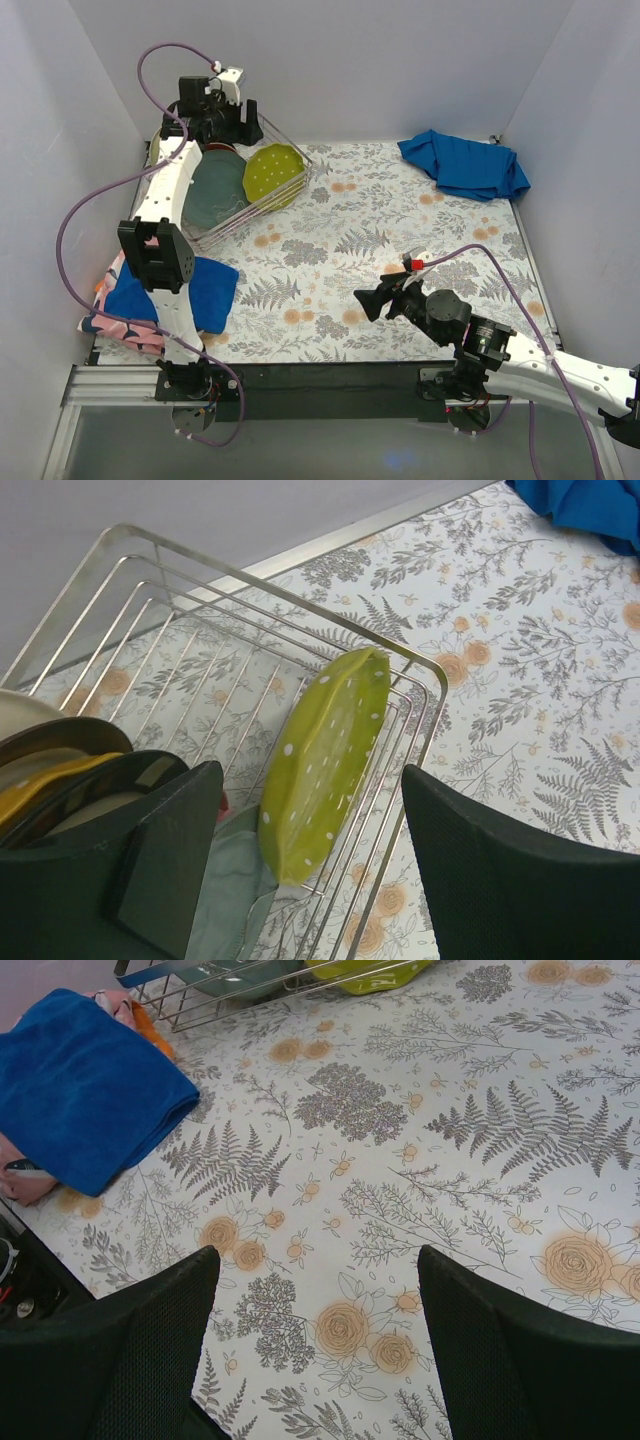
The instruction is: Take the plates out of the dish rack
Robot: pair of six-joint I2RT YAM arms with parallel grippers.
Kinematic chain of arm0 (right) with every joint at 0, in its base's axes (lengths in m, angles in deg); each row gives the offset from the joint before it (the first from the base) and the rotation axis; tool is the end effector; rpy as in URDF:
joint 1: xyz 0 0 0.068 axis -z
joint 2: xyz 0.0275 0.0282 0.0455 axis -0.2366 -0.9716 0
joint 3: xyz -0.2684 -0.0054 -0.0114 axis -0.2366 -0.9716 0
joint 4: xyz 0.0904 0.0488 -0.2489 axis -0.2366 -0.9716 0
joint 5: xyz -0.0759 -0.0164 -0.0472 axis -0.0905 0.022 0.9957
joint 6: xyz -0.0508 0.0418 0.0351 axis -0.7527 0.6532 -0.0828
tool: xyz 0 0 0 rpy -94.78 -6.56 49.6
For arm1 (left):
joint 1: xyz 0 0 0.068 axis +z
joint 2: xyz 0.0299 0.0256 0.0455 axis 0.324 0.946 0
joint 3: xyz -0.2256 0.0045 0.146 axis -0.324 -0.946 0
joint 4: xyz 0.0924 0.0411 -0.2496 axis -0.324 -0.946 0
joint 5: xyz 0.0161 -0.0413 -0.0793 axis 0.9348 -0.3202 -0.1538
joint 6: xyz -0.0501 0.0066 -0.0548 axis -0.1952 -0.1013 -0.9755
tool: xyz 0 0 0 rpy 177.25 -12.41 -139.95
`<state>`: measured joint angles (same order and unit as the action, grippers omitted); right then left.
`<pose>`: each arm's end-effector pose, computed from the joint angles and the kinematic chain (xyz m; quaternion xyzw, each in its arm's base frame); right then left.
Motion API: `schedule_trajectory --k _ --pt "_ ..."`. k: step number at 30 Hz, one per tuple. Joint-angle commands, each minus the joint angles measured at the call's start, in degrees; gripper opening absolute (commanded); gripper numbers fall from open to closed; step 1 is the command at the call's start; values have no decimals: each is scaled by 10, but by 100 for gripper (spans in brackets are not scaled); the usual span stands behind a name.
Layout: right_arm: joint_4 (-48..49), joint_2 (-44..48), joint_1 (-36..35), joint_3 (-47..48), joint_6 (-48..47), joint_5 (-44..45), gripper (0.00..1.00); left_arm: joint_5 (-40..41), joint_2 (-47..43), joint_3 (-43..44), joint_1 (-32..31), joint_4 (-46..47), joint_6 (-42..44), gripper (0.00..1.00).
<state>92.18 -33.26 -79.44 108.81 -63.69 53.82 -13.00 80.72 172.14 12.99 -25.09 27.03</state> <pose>0.1019 0.1579 0.2424 -0.1284 0.7331 0.3237 0.5842 0.4833 -0.0738 0.3584 -0.0960 0.8601 -0.3089 0.3945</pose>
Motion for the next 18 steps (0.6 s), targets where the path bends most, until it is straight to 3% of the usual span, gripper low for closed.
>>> schedule_trajectory --k 1,11,18 --pt "13 -1 -3 1 -4 12 85 -67 31 24 -3 -24 9 70" --pt "13 3 -3 -2 -7 17 85 -76 79 -1 -4 -1 33 66" --pt "13 -5 -3 1 -10 20 85 -110 81 -8 -9 -3 45 57"
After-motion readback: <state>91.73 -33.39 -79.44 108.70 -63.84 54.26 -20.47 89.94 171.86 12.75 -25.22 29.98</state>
